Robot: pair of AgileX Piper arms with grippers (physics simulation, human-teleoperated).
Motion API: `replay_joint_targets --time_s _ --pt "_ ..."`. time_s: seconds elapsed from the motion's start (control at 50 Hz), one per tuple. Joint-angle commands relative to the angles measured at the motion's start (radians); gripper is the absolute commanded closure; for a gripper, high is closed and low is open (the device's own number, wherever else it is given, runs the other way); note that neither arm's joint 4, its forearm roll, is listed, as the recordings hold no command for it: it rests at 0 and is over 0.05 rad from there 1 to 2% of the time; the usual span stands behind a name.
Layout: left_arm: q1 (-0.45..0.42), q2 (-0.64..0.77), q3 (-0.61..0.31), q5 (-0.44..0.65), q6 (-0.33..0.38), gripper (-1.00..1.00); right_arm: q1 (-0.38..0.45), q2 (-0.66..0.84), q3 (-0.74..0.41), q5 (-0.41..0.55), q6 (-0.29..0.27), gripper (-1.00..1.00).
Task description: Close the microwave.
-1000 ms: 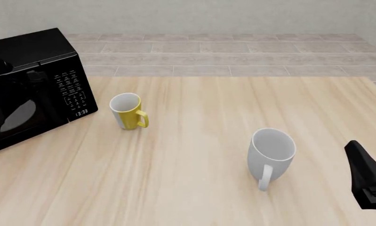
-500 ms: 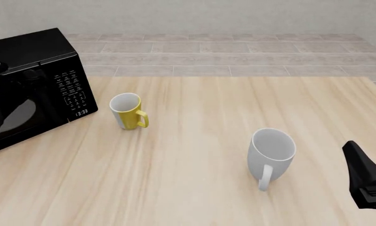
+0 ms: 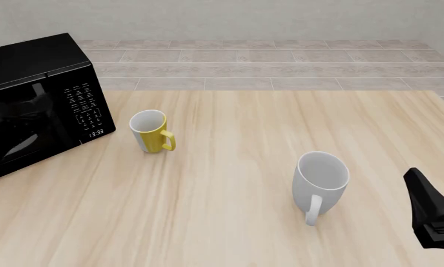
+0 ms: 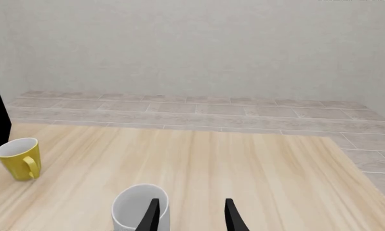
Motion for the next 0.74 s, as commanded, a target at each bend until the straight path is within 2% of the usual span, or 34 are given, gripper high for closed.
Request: replay_joint_targets --time_s 0.02,0.06,0.12,0.2,0.22,0.3,0.34,0.46,0.52,0.74 --pt "-0.051 -0.420 0.117 0.220 0.079 -1.00 0.005 -0.014 -0.001 0.015 -0.010 -1.00" --pt "-0.057 -0.539 0.123 0.306 0.098 -1.00 0.004 -0.016 -0.003 0.014 -0.014 -1.00" --pt "-0.057 -0.645 0.124 0.392 0.131 -1.00 0.006 -0.025 -0.010 0.029 -0.016 -1.00" --pt "-0.078 -0.695 0.126 0.443 0.112 -1.00 0.006 -0.023 -0.020 0.033 -0.024 -1.00" --pt "-0.078 -0.710 0.134 0.448 0.141 -1.00 0.005 -0.028 -0.028 0.044 -0.028 -1.00" --pt "-0.092 -0.819 0.126 0.549 0.156 -1.00 0.009 -0.053 -0.052 0.080 -0.046 -1.00" --pt "-0.088 -0.880 0.117 0.602 0.193 -1.00 0.005 -0.055 -0.059 0.083 -0.042 -1.00" --pt "-0.114 -0.973 0.070 0.733 0.195 -1.00 0.011 -0.049 -0.056 0.079 -0.041 -1.00" --pt "-0.111 -1.022 0.039 0.804 0.201 -1.00 0.015 -0.075 -0.073 0.117 -0.041 -1.00" --pt "-0.089 -1.075 0.016 0.886 0.218 -1.00 0.016 -0.080 -0.181 0.194 -0.051 -1.00"
